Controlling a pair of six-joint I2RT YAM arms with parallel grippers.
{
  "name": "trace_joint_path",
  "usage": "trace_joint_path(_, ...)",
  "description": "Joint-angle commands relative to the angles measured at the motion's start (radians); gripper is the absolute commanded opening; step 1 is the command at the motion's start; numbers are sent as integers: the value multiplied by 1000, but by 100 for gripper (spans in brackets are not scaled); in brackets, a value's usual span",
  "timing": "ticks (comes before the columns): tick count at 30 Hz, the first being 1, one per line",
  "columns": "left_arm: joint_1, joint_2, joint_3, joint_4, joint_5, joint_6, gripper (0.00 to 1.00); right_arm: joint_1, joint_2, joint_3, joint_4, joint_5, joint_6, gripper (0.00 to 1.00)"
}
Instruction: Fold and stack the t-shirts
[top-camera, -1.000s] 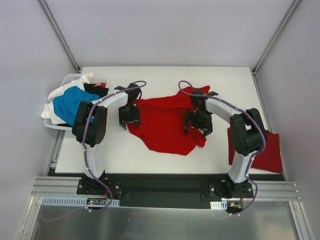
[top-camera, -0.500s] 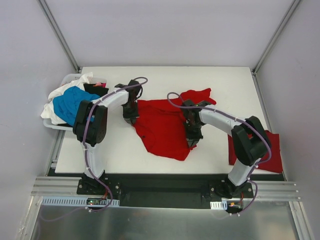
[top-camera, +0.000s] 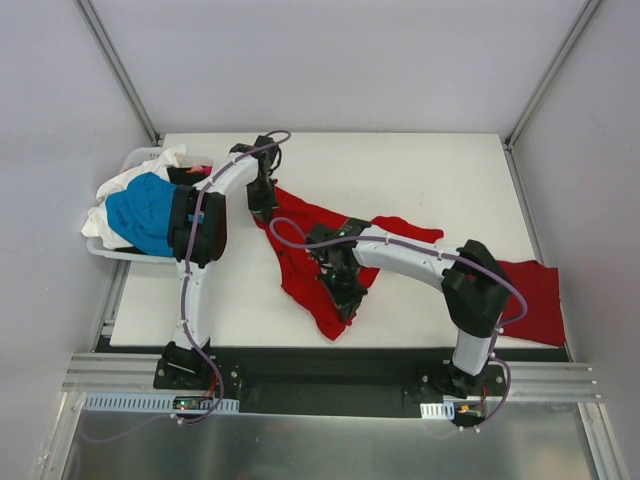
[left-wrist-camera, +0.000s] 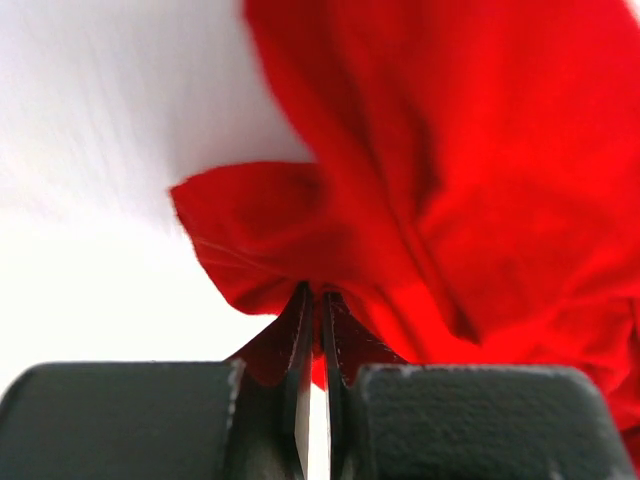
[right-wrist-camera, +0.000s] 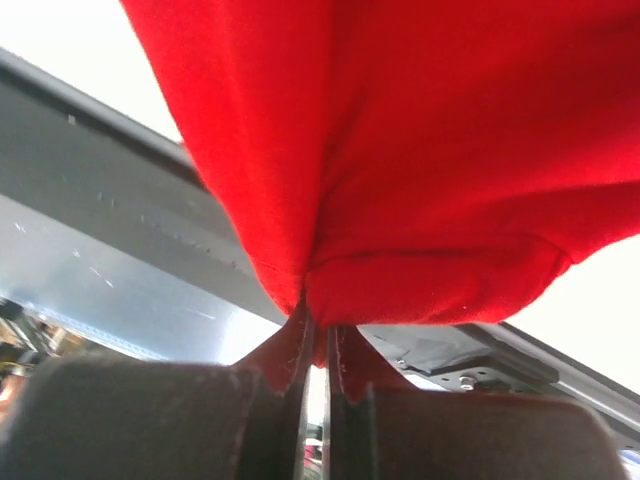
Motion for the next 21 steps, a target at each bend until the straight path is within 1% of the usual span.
trace_joint_path(1,30,10,49,-59,-20,52,0,46,0,18,-104,-31,10,12)
trace_joint_path(2,28,-3,38,-62,-16,55,0,46,-7,17,-102,6,13,60)
trace_joint_path(3,28,-48,9,-63,-6,55,7,46,-18,17,-99,35,18,80)
trace_joint_path(4,25,-77,-9,-63,1,54,11,41,-30,20,-99,72,33,92)
trace_joint_path(5,22,-114,-29,-63,23,49,16,35,-52,32,-101,141,41,95)
trace_joint_path(6,15,-196,-66,-65,27,43,38,21,-63,38,-101,169,52,96)
trace_joint_path(7,-11,-241,-81,-71,26,41,47,-11,-70,44,-99,195,61,96)
trace_joint_path(8,-33,-282,-97,-77,9,41,53,-28,-90,58,-96,259,81,96)
trace_joint_path(9,-54,-357,-111,-86,7,38,68,-46,-98,64,-89,278,85,96)
trace_joint_path(10,-103,-385,-111,-103,-15,35,74,-89,-103,75,-81,291,87,97)
trace_joint_path(11,-128,-410,-111,-138,-26,31,79,-111,-104,93,-78,317,85,97)
trace_joint_path(12,-149,-450,-123,-154,-37,17,82,-132,-93,125,-76,325,81,97)
trace_joint_path(14,-209,-488,-161,-166,-29,-11,84,-210,-69,155,-78,328,72,97)
trace_joint_path(15,-229,-522,-213,-166,-29,-37,84,-239,-29,164,-76,322,66,97)
trace_joint_path(16,-243,-537,-241,-164,-34,-50,84,-296,-11,159,-75,318,62,96)
trace_joint_path(17,-266,-548,-267,-160,-35,-60,84,-321,9,152,-66,319,58,95)
trace_joint_path(19,-275,-571,-336,-134,-20,-72,82,-376,52,115,-30,322,35,95)
trace_joint_path(21,-282,-580,-390,-105,-8,-55,81,-395,80,104,-18,327,13,95)
